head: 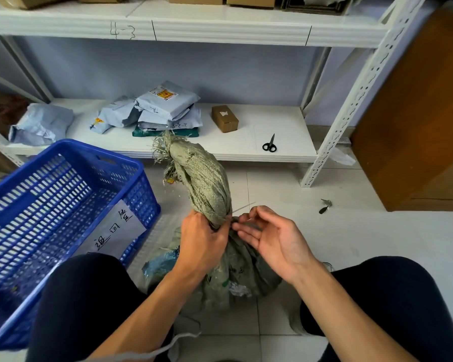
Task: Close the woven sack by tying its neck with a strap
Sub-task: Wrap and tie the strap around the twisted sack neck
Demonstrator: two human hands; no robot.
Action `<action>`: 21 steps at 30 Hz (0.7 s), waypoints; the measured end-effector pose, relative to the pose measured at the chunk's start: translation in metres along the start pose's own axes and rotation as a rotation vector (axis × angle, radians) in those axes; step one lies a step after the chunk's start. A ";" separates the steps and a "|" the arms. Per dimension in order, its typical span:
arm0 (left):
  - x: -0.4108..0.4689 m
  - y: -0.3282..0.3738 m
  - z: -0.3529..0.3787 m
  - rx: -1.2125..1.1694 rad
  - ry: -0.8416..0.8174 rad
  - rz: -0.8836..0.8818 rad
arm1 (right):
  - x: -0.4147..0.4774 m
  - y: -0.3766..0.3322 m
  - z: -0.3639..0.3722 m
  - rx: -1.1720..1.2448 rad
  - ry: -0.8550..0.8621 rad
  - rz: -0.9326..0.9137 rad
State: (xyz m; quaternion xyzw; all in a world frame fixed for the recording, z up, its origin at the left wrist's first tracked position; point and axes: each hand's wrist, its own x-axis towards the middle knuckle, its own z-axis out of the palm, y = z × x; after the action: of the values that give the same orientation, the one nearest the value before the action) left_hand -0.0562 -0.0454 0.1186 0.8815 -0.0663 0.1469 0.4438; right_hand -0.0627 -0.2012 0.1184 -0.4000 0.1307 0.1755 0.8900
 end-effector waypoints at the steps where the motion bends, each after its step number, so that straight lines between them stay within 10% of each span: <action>1: 0.000 0.000 -0.001 -0.001 -0.002 0.005 | 0.000 0.000 0.000 0.002 0.001 -0.002; 21: -0.001 -0.009 0.006 0.009 -0.029 0.035 | -0.001 -0.001 0.001 -0.031 0.048 0.036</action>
State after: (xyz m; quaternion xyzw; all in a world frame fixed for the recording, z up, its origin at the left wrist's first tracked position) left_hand -0.0540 -0.0449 0.1077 0.8843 -0.0877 0.1421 0.4360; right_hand -0.0631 -0.2016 0.1205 -0.4155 0.1564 0.1841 0.8769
